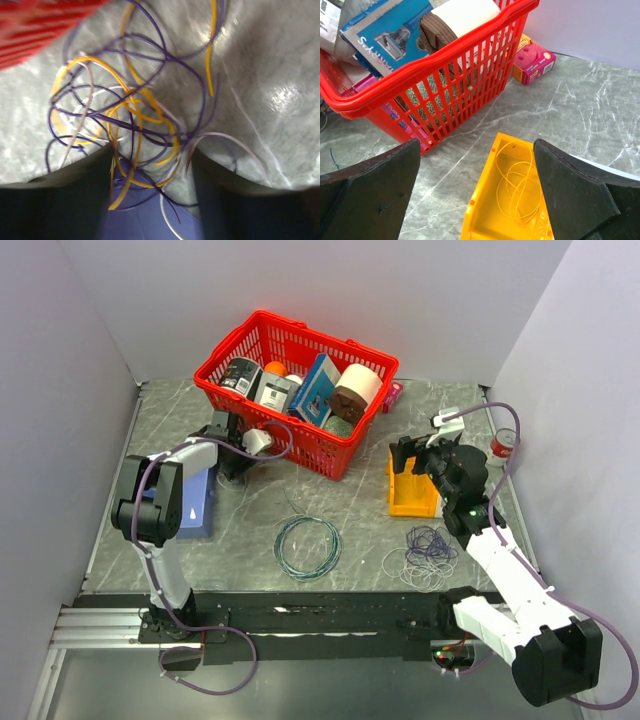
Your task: Untangle the cables
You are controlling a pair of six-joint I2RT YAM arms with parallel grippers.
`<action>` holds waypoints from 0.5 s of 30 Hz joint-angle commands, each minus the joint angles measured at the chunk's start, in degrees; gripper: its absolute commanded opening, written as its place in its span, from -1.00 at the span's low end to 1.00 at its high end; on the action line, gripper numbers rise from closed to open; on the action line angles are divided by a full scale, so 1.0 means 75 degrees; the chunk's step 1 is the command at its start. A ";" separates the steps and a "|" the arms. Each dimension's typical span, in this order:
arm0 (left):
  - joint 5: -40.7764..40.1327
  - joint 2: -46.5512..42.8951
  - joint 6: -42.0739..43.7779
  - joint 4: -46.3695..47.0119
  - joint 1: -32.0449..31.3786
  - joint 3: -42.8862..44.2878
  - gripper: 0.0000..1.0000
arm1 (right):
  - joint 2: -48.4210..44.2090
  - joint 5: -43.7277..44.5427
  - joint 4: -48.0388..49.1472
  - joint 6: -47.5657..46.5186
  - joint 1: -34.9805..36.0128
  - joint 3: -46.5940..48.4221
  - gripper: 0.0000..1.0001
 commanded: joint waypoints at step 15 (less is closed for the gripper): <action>0.3446 -0.3456 -0.1511 -0.3480 -0.0060 0.1511 -0.98 | -0.0664 -0.1341 -0.0508 0.0144 0.0202 0.0542 1.00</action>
